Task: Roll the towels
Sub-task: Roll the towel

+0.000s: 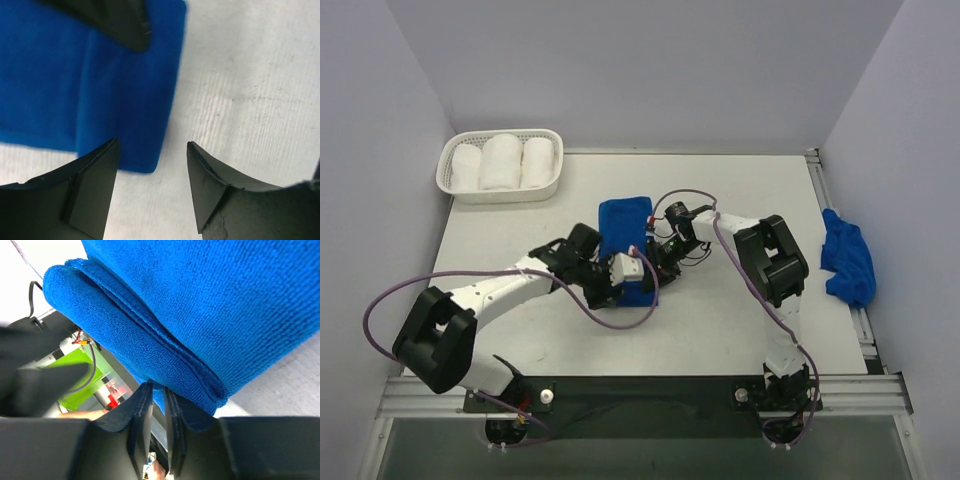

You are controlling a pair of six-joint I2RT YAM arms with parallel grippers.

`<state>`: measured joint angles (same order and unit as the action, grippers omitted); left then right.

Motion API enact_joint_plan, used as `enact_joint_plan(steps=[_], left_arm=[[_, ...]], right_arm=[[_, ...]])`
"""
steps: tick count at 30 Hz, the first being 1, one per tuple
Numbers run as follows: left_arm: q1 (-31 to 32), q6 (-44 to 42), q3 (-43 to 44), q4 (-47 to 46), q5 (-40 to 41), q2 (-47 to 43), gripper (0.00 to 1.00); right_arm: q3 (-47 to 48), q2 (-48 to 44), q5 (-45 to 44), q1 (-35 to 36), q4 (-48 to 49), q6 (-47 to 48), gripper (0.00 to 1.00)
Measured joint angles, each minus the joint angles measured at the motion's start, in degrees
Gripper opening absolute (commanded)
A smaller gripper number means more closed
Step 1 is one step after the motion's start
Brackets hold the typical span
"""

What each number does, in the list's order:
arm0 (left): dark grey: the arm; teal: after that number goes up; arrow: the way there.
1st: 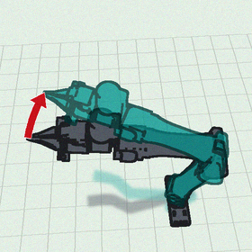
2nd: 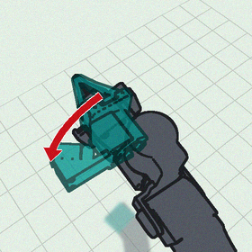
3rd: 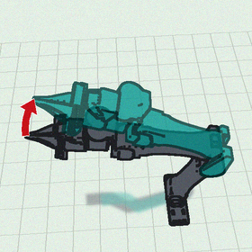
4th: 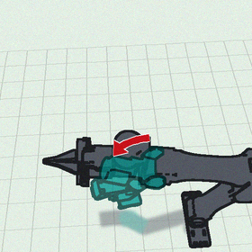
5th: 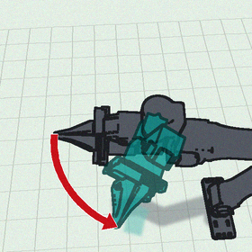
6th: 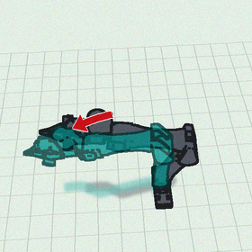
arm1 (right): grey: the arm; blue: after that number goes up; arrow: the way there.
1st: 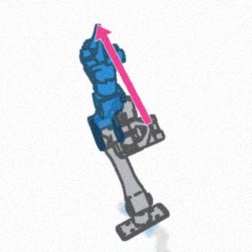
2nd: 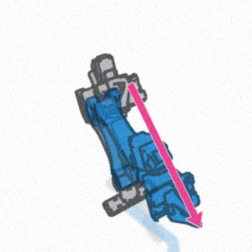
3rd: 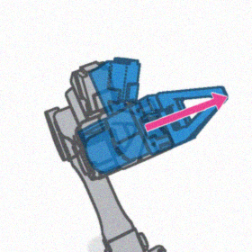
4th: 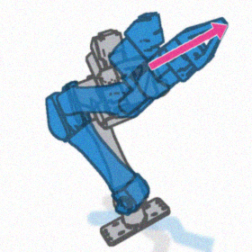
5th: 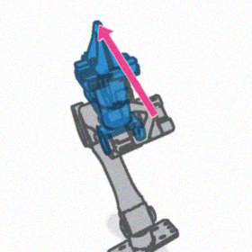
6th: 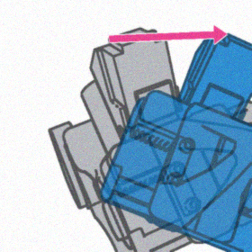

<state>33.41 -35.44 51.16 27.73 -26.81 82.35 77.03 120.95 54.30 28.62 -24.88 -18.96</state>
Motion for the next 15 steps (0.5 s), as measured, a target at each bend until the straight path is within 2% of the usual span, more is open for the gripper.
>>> enact_joint_plan(steps=[3,5,12,14,15], left_arm=[[8.7,-2.4,-3.2,-3.9,7.3,-0.2,0.66],[11.9,-4.0,-4.9,-5.8,11.4,-0.2,0.66],[14.5,-9.8,-6.7,-13.0,21.5,2.9,0.62],[14.5,-11.0,-6.7,-14.3,22.5,4.6,0.49],[14.5,-11.8,-6.7,-14.4,22.5,5.4,0.39]], right_arm=[[0.2,0.0,-0.5,0.0,-0.5,0.7,0.12],[0.7,0.2,-1.0,0.0,-1.1,1.1,0.11],[1.6,0.9,-1.1,0.0,-2.1,1.6,0.09],[1.7,0.9,-1.2,0.0,-2.2,1.7,0.09],[1.8,0.9,-1.3,0.0,-2.3,1.7,0.11]])
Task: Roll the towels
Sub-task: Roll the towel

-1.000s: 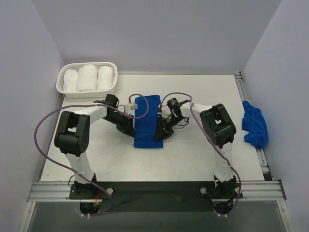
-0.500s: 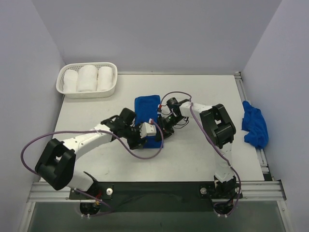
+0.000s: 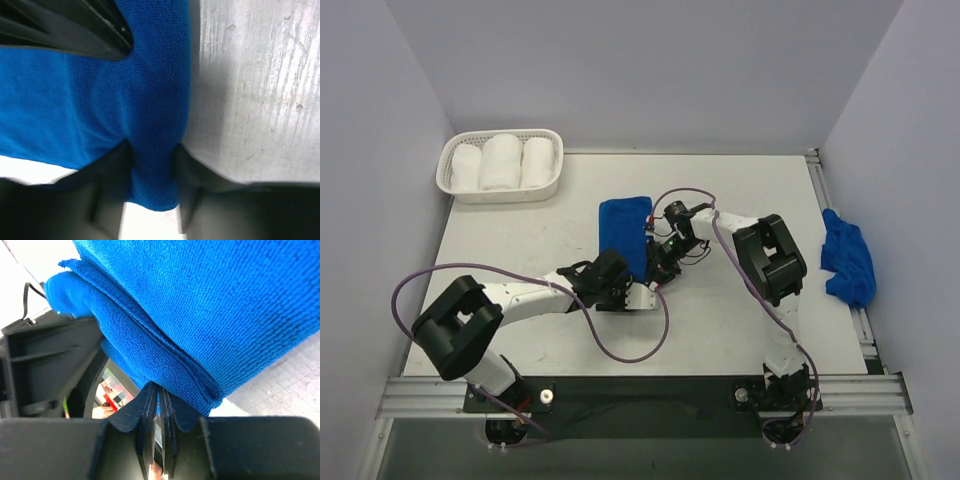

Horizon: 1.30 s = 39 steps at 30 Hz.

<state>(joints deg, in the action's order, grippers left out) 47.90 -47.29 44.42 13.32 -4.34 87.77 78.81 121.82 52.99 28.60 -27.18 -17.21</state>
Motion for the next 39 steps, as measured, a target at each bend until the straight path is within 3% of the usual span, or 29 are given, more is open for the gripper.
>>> enact_joint_plan(steps=[1,5,13,18,22,26,31,39], left_arm=[[0.0,-0.5,0.1,0.0,-0.2,0.4,0.27],[-0.7,-1.4,2.3,3.7,-3.1,1.1,0.11],[-11.0,2.0,14.3,17.9,-22.7,10.1,0.04],[-16.3,3.1,24.2,29.1,-33.6,18.9,0.02],[-18.3,3.4,29.9,35.5,-37.6,24.9,0.02],[-19.2,4.7,35.5,41.4,-39.8,29.9,0.02],[-19.8,5.1,38.5,46.0,-42.6,33.6,0.02],[-19.8,3.2,38.8,53.9,-46.0,37.1,0.04]], right_arm=[[0.1,0.0,0.0,0.0,-0.1,0.1,0.11],[0.4,0.0,0.0,-0.1,-0.5,0.8,0.13],[-0.9,-4.1,-0.7,-5.0,-1.3,5.2,0.23],[-6.3,-18.4,-4.2,-11.3,-0.9,11.2,0.28],[-12.0,-31.9,-7.1,-12.6,-0.5,17.5,0.36],[-17.2,-41.4,-11.1,-8.7,-1.2,24.3,0.39],[-21.4,-48.8,-19.8,1.6,-2.7,32.3,0.4],[-21.4,-50.8,-32.5,19.4,-3.9,38.8,0.5]])
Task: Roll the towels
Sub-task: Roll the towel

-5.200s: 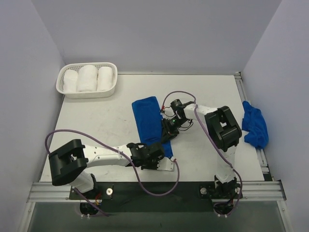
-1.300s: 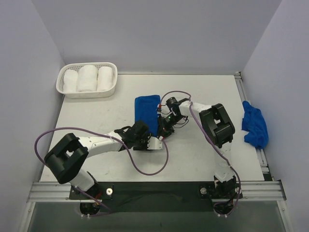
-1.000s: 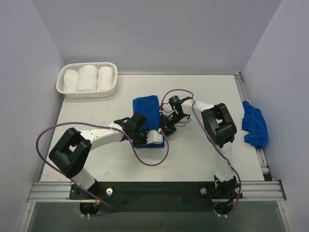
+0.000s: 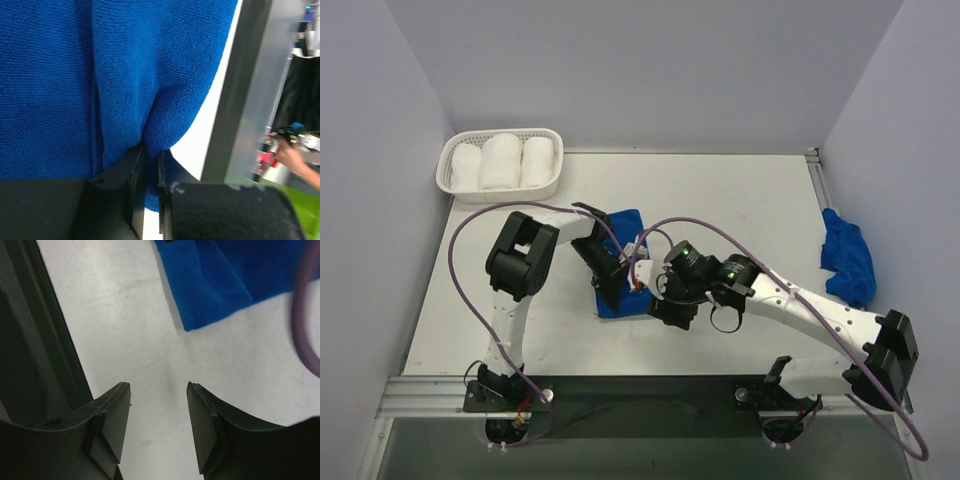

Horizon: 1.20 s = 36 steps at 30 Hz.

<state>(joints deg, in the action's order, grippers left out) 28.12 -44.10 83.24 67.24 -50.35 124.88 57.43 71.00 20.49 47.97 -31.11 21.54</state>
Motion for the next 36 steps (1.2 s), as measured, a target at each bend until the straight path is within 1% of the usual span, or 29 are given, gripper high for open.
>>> enact_joint_plan(steps=[3,5,9,12,16,18,22,24,27,28,30,31,33,34,36], left_arm=[[0.0,-0.7,0.6,3.3,-0.6,1.7,0.04],[0.0,-1.4,0.9,5.2,-0.7,2.5,0.04],[0.0,-2.1,1.1,7.4,-0.7,3.5,0.04],[0.0,-2.6,1.2,8.7,-0.6,4.0,0.04],[0.0,-2.8,1.5,9.8,-0.5,4.6,0.06],[0.0,-2.9,1.6,10.1,-0.5,4.8,0.09],[-0.2,-2.9,2.3,11.0,-0.5,5.5,0.11],[-0.5,-2.9,2.4,11.1,-0.5,5.6,0.11],[-0.8,-2.7,2.4,11.3,-0.7,5.7,0.13],[-0.8,-2.6,2.4,11.3,-0.7,5.7,0.14],[-1.1,-2.6,2.4,11.4,-0.6,5.7,0.18],[-1.4,-2.6,2.4,11.4,-0.6,5.7,0.22],[-2.0,-2.6,2.2,11.4,-0.9,5.5,0.26],[-2.4,-2.6,1.9,11.2,-1.1,5.2,0.3],[-3.3,-2.7,0.9,10.5,-2.0,4.3,0.35]], right_arm=[[0.0,2.5,-5.9,9.4,1.9,2.5,0.52],[0.0,5.1,-9.1,12.7,3.8,4.0,0.52],[0.0,11.8,-14.4,14.7,9.7,6.3,0.53],[0.1,15.7,-16.7,15.2,13.4,7.4,0.53],[0.7,18.8,-16.9,15.8,16.7,8.2,0.52],[0.8,19.5,-16.3,15.9,18.1,8.4,0.5],[-0.1,21.6,-14.1,15.9,22.0,8.5,0.41],[-1.8,22.7,-13.2,15.9,24.0,8.2,0.39],[-3.8,24.7,-12.5,15.7,26.3,8.5,0.22],[-3.9,25.3,-12.5,15.5,27.2,8.5,0.15],[-3.9,25.2,-11.7,14.5,28.0,8.2,0.08],[-3.9,25.2,-10.8,14.0,28.1,7.9,0.01],[-3.8,25.2,-8.5,12.7,28.4,7.4,0.0],[-3.6,25.2,-7.3,12.0,28.3,7.1,0.0],[-2.8,25.5,-4.4,10.6,27.4,6.7,0.0]])
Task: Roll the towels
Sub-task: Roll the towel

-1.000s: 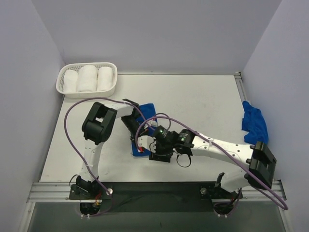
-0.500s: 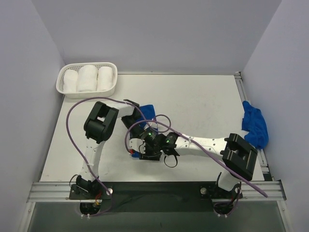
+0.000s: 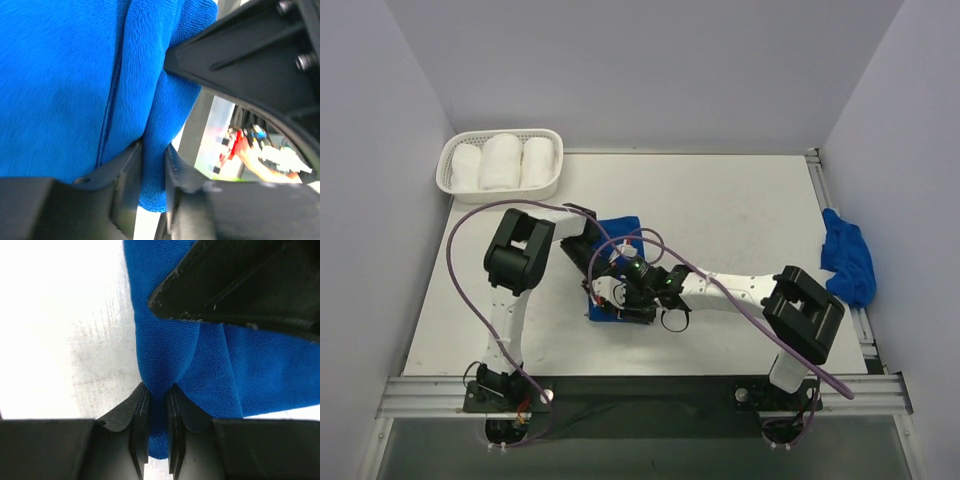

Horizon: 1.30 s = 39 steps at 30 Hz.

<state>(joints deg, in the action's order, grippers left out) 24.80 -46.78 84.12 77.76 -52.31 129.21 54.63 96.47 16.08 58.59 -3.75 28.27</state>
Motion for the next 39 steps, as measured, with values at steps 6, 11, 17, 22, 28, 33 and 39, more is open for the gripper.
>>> enact_joint_plan(steps=[6,11,17,22,28,33,39], left_arm=[[-6.9,-0.2,-2.8,-3.8,-2.3,-5.6,0.42],[-14.2,-1.5,-4.6,-7.1,-1.7,-10.2,0.43],[-19.8,-3.1,-11.2,-8.5,-1.4,-16.7,0.43],[-26.4,-4.0,-18.9,-11.8,-0.1,-28.3,0.44],[-27.7,-6.9,-30.9,-18.6,5.4,-48.8,0.55],[-14.6,-9.2,-42.6,-27.9,13.0,-67.1,0.63],[13.4,-7.6,-51.3,-41.7,27.0,-77.2,0.64]], right_arm=[[3.9,1.2,9.7,-4.2,-5.4,-1.8,0.0],[5.9,3.1,16.3,-6.5,-12.4,-3.7,0.0],[10.2,8.4,24.0,-10.0,-18.6,-4.3,0.0],[16.7,15.4,32.3,-14.2,-25.6,-4.5,0.0],[23.2,23.3,40.9,-17.9,-33.5,-4.7,0.0],[28.3,29.2,44.8,-19.3,-39.4,-5.3,0.0],[33.1,34.9,48.7,-19.9,-45.3,-6.6,0.0]])
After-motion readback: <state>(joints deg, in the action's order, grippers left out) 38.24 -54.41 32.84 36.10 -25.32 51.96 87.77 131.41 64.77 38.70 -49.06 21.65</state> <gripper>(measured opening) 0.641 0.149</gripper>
